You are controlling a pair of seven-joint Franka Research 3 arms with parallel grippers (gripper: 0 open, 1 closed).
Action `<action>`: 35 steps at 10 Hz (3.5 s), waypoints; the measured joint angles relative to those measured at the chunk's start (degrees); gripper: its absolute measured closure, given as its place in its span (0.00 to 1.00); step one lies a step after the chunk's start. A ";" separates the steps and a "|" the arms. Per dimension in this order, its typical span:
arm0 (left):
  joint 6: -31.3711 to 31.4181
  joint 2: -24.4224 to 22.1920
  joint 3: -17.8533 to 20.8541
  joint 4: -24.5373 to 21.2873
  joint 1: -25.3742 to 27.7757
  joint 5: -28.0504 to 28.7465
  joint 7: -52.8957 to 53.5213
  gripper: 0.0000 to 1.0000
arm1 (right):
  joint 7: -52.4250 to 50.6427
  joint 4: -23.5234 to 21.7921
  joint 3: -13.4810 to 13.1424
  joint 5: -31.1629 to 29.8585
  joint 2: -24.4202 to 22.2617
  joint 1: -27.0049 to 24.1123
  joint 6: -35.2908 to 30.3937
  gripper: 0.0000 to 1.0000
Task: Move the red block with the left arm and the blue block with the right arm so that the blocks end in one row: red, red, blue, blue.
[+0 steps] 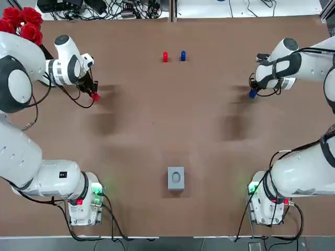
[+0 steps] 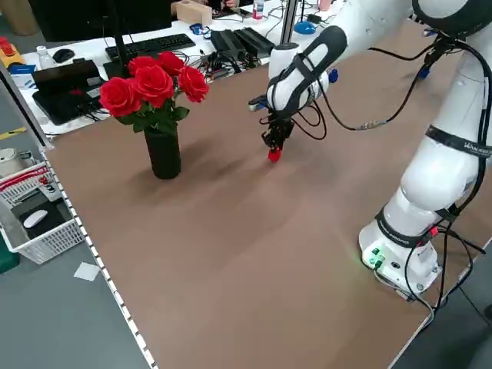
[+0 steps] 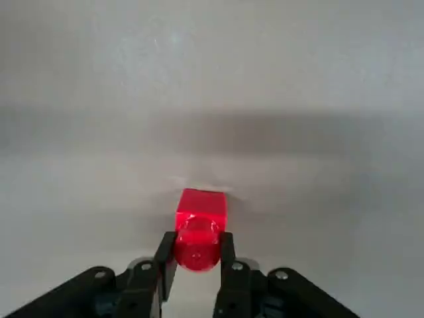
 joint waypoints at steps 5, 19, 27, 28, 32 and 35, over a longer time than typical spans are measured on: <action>0.02 1.05 -1.83 1.84 -0.60 0.19 0.76 0.70 | 3.39 5.42 0.80 0.00 3.77 1.63 0.23 0.70; -0.15 19.69 -11.85 28.76 -6.42 0.46 -14.35 0.70 | 19.49 24.77 5.01 -0.60 15.40 9.17 -5.23 0.70; -6.07 28.79 -16.44 43.45 -8.38 14.26 -36.36 0.70 | 23.55 36.59 5.68 -0.89 22.12 13.27 -9.61 0.70; -7.60 30.38 -16.44 46.35 -9.07 14.29 -37.06 0.70 | 24.50 38.27 5.75 -1.31 23.02 13.58 -10.47 0.70; -8.43 33.26 -17.47 50.87 -10.64 17.40 -37.92 0.70 | 35.14 46.51 9.15 -10.14 27.39 14.08 -16.17 0.70; -11.98 35.81 -18.40 55.57 -11.75 18.17 -39.30 0.70 | 35.66 51.24 9.39 -10.48 30.25 14.07 -17.07 0.70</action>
